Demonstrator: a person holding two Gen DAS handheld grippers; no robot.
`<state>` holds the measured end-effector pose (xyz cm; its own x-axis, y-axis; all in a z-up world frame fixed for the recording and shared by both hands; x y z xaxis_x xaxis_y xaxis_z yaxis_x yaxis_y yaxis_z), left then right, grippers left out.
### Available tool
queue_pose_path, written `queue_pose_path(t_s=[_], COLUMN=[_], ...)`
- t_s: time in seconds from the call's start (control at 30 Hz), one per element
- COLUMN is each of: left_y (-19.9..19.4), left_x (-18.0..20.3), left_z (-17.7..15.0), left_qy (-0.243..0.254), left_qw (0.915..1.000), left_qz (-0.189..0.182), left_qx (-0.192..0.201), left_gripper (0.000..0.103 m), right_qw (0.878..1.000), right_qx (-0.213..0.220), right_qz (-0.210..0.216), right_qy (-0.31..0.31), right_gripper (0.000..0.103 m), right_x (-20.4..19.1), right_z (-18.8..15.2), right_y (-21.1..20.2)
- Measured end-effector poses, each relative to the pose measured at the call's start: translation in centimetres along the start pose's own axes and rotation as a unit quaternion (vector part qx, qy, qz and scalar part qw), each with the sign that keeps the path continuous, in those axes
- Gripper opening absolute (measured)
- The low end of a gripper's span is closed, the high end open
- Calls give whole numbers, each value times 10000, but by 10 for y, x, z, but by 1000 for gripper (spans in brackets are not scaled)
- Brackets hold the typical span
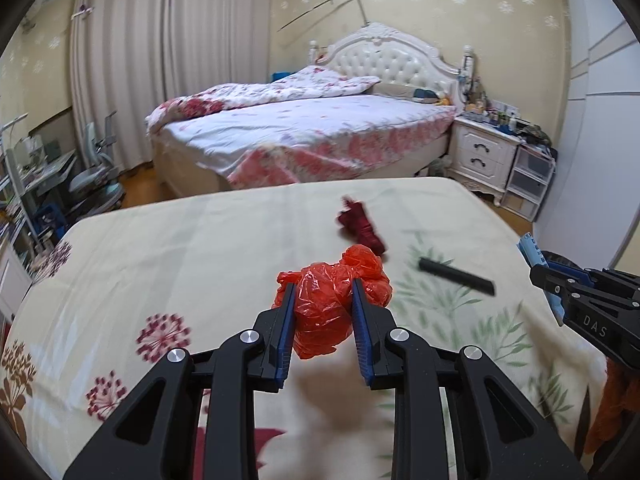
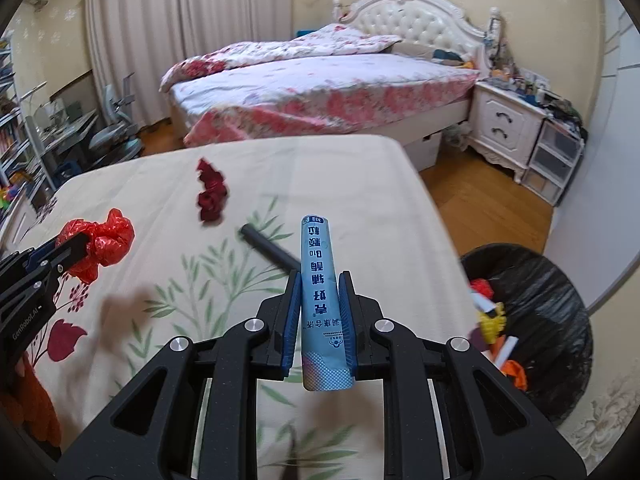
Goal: Collect trash
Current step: 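Carry the red bag and blue tube over the black bin and open both grippers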
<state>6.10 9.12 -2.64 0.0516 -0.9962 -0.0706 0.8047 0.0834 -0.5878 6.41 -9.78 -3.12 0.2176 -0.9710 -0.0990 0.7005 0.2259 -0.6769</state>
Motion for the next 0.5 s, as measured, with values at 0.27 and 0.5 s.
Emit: queue_pose_path(t_s=[0.27,0.5], left_y=[3,11], left_x=[72,145], left_z=[27,39], left_qy=[290,662], left_qw=[9967,9892], left_qz=[-697,-1218], left_qx=[299,482], left_gripper=[27,27], right_qw=[9950,9837], right_qx=[359,554], right_qz=[-829,-1540], right_qy=[421,741], right_gripper=[19,19], right_x=[67,119], right_z=[4,0], right_y=[-23,-34])
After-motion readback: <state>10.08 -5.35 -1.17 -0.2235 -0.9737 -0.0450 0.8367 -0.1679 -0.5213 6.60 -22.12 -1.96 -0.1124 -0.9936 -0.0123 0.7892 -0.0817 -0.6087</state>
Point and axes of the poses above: each gripper's, at about its wrist camera, not at the fingertips, and y roughly the way its jaws point, x to its right, z to its top, the point moved 3 cm from there along y, roughly the way its jaws point, and after that the axes turned 6 degrees about z, right-handed, at the moved point
